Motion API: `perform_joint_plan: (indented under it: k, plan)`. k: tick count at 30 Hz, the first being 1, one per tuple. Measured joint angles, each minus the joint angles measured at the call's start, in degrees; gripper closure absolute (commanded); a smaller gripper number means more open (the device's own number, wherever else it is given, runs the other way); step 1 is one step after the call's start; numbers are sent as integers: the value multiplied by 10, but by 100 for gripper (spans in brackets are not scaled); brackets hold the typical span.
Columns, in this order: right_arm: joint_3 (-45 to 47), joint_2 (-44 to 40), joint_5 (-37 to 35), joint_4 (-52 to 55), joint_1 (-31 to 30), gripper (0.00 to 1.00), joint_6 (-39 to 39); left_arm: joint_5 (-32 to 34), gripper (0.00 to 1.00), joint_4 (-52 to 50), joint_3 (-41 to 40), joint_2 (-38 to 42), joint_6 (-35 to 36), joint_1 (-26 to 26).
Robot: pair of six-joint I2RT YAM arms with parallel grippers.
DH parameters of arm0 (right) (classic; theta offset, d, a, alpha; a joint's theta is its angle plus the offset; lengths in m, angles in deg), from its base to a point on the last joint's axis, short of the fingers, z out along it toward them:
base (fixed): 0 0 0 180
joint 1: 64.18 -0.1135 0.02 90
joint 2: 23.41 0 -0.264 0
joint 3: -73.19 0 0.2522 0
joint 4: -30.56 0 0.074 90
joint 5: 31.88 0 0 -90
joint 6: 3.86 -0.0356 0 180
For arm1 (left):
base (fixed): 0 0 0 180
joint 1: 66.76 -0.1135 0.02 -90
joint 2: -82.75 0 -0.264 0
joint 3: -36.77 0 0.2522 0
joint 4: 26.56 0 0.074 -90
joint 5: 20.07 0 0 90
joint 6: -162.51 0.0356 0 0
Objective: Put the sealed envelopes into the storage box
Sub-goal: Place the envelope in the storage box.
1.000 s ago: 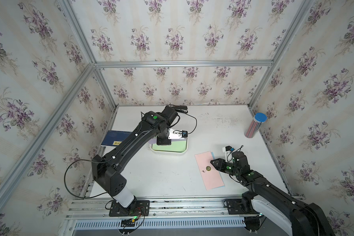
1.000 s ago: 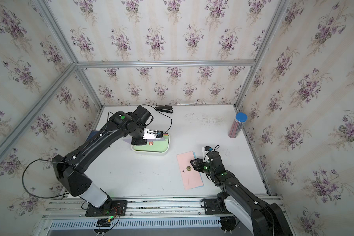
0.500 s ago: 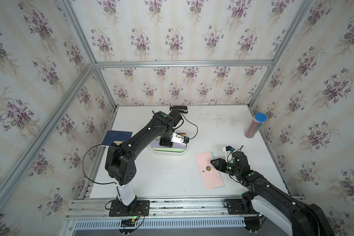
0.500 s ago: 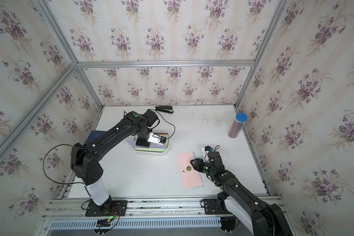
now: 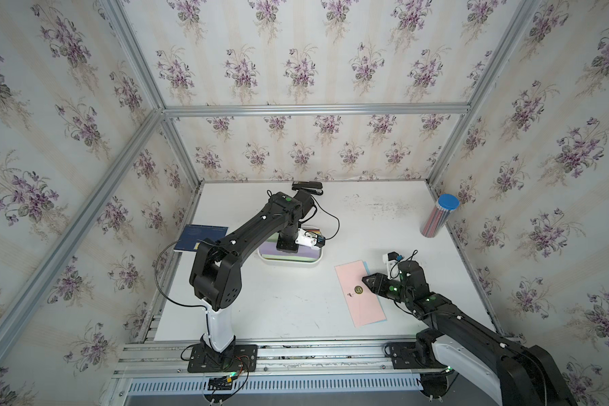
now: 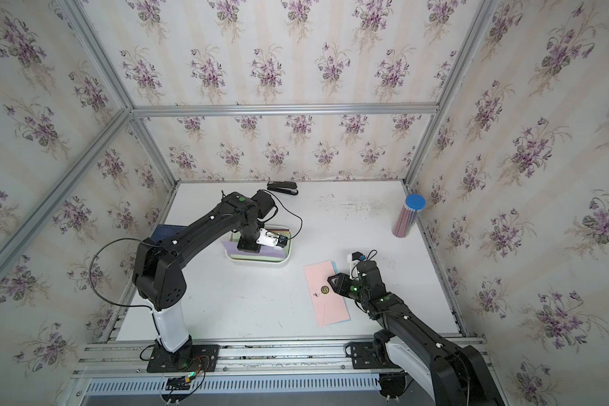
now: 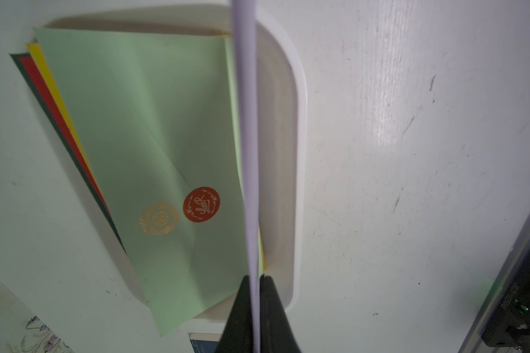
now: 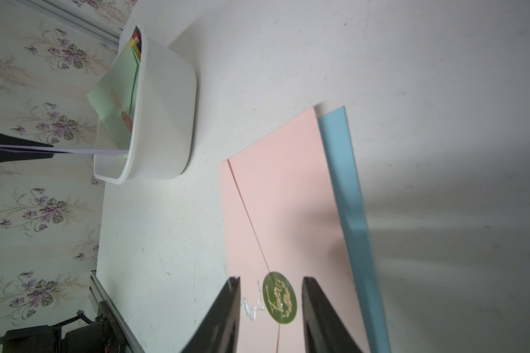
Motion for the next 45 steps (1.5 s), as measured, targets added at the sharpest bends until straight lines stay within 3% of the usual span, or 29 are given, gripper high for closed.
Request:
perform_joint_plan:
  k: [8,14,16,21,27,31,33,38,45]
  plan:
    - [0,2,0,0,0,62,0,57,76,75,-38,0,2,-10]
    - [0,12,0,-1,0,61,0,78,65,134,-44,31,-21,-28]
    - [-2,17,0,-2,0,61,0,78,57,151,-44,42,-34,-34]
    - [-4,19,0,-3,0,60,0,76,57,196,-45,69,-92,-52]
    - [-11,9,-5,3,0,56,0,88,46,268,-76,170,-264,-72]
    - [-28,13,-22,20,1,54,1,94,25,291,-117,253,-422,-89]
    - [-33,21,-31,30,2,54,1,89,25,292,-148,298,-495,-104]
    - [-39,52,-46,52,2,54,1,1,26,274,-224,392,-664,-152]
    - [-42,75,-48,56,2,54,1,-153,33,245,-370,487,-809,-138]
